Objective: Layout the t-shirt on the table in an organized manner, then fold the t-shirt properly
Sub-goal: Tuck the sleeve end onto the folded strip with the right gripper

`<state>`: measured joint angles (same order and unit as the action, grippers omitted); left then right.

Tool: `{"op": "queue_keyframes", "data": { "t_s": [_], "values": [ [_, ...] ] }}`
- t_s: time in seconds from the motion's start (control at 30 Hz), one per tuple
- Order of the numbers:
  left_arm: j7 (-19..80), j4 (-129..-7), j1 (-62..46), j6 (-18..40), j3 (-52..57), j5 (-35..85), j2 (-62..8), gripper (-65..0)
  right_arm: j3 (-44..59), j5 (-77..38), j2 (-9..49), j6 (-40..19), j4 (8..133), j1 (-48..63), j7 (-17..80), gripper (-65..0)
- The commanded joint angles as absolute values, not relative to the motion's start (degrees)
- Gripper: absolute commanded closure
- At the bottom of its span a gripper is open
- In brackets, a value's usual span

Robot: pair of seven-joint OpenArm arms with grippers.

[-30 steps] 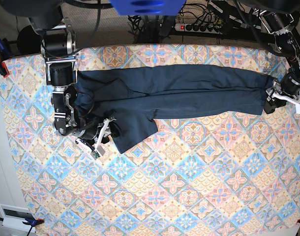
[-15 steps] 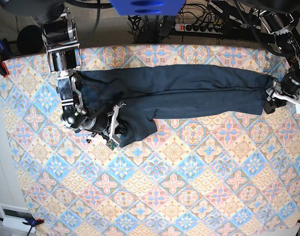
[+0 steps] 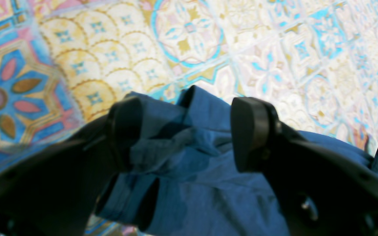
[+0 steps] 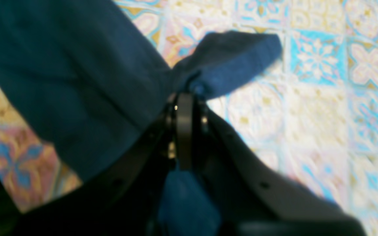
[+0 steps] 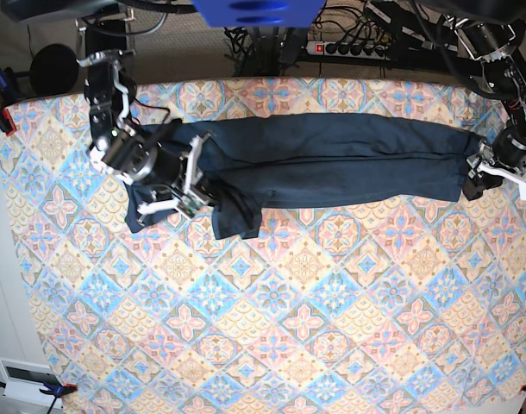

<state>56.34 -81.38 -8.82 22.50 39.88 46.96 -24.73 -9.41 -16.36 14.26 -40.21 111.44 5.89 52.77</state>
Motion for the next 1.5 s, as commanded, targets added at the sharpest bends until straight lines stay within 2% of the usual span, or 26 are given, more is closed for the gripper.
{"op": "queue_keyframes", "data": {
  "t_s": [0.0, 0.17, 0.47, 0.53, 0.67, 0.77, 0.9, 1.0, 1.17, 1.47],
  "values": [
    [55.34, -82.24, -8.31, 22.73, 40.22, 47.96, -26.07, -41.4, -9.19, -16.75, 15.25, -40.00, 112.57, 7.08, 52.09, -0.8],
    [55.34, -82.24, -8.31, 22.73, 40.22, 47.96, -26.07, -41.4, -9.54, -16.66, 21.58, -40.00, 113.01, 13.67, 51.65, -0.7],
    [55.52, -82.24, -8.75, 22.81, 40.22, 47.96, -27.38, -41.4, -9.10, -16.66, 22.29, -40.00, 112.92, 14.73, 52.09, -1.8],
    [55.52, -82.24, -8.92, 22.81, 40.22, 47.87, -28.00, -41.5, -8.75, -16.66, 22.29, -40.00, 113.01, 14.73, 51.91, -5.1],
    [55.87, -82.15, -10.68, 22.81, 39.96, 47.78, -30.02, -42.1, -4.35, -16.92, 22.29, -40.00, 113.27, 14.81, 51.56, -18.5],
    [59.74, -82.15, -11.12, 22.81, 39.96, 47.78, -31.25, -42.3, -1.19, -21.49, 22.20, -40.00, 112.92, 14.99, 51.56, -24.9],
    [62.20, -81.71, -11.47, 22.81, 39.96, 45.76, -33.19, -50.1, 1.98, -29.76, 22.20, -40.00, 112.75, 14.73, 51.56, -24.3],
    [62.11, -78.20, -11.47, 22.90, 39.87, 42.59, -33.80, -54.1, 3.74, -31.25, 22.20, -40.00, 112.66, 14.73, 51.56, -24.3],
    [62.02, -72.75, -7.16, 22.99, 34.33, 39.60, -34.51, -53.7, 3.82, -31.25, 22.20, -40.00, 112.66, 14.64, 51.56, -24.3],
    [62.02, -72.57, -4.70, 22.99, 32.31, 39.25, -31.16, -53.7, 3.91, -31.34, 22.20, -40.00, 112.66, 14.64, 51.56, -24.3]
  ]
}}
